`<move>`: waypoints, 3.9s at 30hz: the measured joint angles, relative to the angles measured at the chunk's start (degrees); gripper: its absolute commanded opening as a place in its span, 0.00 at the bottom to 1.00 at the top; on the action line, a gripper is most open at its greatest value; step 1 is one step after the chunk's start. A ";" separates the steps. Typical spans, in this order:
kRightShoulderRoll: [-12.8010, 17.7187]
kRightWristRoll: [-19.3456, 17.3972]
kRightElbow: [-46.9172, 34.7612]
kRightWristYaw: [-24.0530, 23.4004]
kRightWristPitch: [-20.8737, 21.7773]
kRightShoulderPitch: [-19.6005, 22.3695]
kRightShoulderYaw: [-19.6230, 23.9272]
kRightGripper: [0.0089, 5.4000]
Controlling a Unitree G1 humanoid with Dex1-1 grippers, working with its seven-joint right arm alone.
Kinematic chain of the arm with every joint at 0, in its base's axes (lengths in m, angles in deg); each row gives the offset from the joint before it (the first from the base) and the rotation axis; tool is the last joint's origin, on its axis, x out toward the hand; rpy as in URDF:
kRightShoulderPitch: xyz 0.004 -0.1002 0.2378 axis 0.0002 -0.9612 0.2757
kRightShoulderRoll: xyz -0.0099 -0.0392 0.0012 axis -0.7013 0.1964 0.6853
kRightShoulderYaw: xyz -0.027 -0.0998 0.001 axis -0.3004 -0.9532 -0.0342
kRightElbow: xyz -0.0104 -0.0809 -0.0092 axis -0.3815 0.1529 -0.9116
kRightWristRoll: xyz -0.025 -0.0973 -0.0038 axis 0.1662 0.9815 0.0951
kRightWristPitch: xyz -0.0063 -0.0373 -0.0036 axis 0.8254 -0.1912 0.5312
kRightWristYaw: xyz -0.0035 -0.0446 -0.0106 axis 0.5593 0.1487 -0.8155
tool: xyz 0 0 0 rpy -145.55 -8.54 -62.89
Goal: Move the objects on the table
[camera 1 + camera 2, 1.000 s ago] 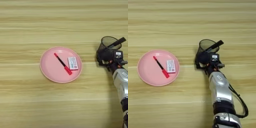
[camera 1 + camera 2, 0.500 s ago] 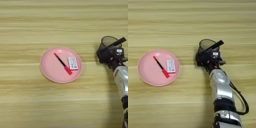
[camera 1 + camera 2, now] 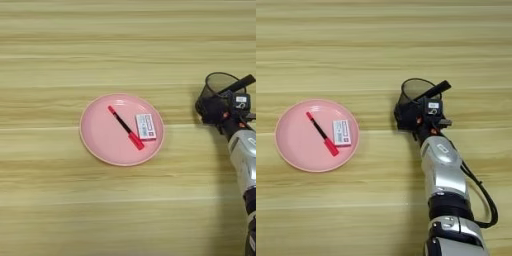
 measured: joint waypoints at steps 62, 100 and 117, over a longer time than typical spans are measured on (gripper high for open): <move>-5.10 -2.26 -36.78 3.74 -13.92 -25.20 -6.66 0.99; -2.69 -2.07 -38.09 4.39 -16.40 -29.44 -3.53 0.99; -2.55 -1.97 -37.52 3.69 -16.10 -30.05 -1.17 0.99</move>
